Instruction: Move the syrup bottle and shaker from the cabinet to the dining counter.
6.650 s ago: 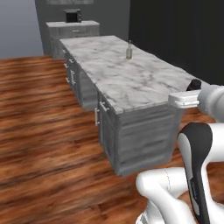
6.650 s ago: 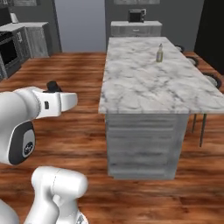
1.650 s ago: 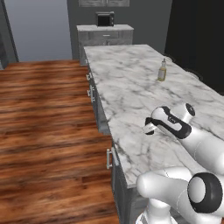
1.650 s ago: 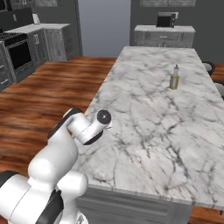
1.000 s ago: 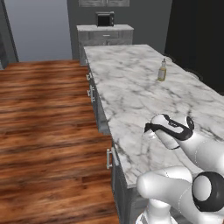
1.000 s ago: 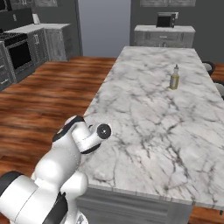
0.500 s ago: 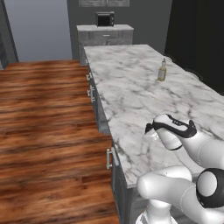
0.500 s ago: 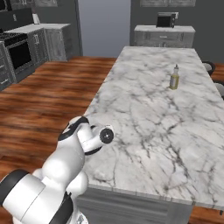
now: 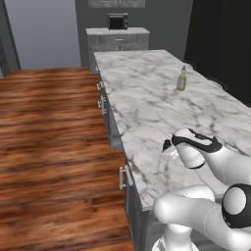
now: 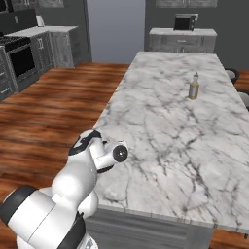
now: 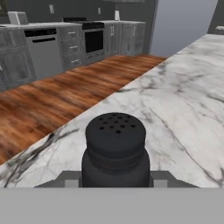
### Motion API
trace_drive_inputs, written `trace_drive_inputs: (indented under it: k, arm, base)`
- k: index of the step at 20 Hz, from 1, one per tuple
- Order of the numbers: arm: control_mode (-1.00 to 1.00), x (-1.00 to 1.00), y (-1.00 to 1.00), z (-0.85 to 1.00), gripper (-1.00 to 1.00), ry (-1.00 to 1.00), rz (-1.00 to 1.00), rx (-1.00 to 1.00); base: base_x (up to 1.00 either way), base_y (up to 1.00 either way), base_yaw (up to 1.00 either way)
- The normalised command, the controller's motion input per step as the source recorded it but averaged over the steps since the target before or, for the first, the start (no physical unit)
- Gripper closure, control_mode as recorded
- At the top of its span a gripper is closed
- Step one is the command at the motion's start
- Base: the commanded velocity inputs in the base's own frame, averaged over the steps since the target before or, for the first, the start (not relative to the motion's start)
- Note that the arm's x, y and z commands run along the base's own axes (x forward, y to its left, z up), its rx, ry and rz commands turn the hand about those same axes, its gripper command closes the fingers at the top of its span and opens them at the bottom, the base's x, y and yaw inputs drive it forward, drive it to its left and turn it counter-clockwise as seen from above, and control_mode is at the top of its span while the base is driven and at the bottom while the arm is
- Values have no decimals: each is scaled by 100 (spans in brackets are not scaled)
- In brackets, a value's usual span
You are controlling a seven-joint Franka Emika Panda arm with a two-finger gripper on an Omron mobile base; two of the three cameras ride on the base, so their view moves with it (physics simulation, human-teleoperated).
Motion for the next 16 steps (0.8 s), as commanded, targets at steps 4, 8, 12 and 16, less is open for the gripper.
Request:
trace_drive_inputs:
  k: [4,8,12,16]
  arm:
    - [-100,0,0,-1,-100,0,0,0]
    - [-100,0,0,0,-100,0,0,0]
    - [-100,0,0,0,-100,0,0,0]
    - [-100,-1,0,13,-100,0,0,0]
  base:
    - [0,0,0]
    - [0,0,0]
    - [0,0,0]
    - [0,0,0]
